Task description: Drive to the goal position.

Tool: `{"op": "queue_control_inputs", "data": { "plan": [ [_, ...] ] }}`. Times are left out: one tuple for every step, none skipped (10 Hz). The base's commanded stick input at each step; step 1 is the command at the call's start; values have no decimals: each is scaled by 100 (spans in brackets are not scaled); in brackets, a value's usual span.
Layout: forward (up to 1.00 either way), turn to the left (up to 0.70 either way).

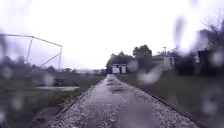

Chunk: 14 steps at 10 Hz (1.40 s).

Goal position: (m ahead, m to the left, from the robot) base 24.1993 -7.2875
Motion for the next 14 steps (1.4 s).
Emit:
{"op": "queue_control_inputs", "data": {
  "plan": [
    [70, 0],
    [70, 0],
    [68, 0],
    [68, 0],
    [68, 0],
    [68, 0],
    [70, 0],
    [70, 0],
    [69, 0],
    [70, 0],
    [69, 0],
    [70, 0],
    [70, 0],
    [70, 0]
  ]
}}
